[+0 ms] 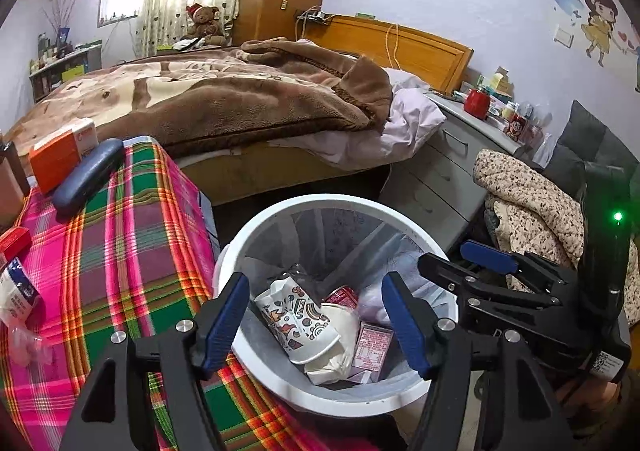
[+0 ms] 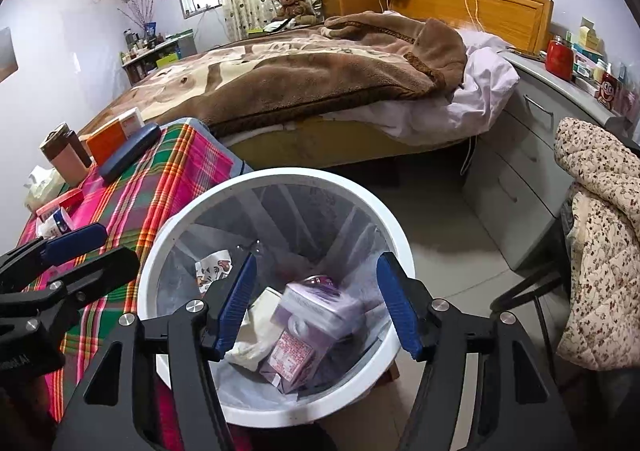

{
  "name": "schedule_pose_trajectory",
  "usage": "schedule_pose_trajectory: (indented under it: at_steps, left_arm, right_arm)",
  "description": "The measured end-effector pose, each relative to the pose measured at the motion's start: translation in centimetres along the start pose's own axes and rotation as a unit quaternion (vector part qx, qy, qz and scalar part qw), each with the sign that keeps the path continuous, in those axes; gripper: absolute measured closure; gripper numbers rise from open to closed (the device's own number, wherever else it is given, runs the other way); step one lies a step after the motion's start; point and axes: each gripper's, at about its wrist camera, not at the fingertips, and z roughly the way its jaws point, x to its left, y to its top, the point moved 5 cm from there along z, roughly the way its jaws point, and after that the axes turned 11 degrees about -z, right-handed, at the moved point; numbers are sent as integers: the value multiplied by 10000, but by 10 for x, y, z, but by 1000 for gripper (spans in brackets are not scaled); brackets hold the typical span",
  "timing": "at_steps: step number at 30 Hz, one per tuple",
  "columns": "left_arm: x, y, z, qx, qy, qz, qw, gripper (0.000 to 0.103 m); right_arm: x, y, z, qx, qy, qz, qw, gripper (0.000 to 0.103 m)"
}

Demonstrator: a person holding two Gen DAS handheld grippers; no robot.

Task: Collect trash
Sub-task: 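Move both tools back over the table toward the foam net and plastic cup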

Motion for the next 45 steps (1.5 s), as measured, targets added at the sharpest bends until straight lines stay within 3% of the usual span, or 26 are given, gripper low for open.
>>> schedule_pose_trajectory:
  at_steps: [13,27,35,45]
  left_arm:
    - [20,-1,-30,-216,143,-129,9996,35]
    - [69,-2,-77,-597,432,-470,9962,34]
    - [113,-4,-103,-776,708,-724,9918,34]
    - [194,-9,-143,-1046,1236,-1270,9786,34]
  right_arm:
    - [18,7,-13,-202,87,-76,9997,39]
    - [58,18,-23,-512,360,-230,9978,39]
    - [90,25,-26,-673,688,-354,9947,39]
    - [148,32,-13,-634,1214,-819,9872,39]
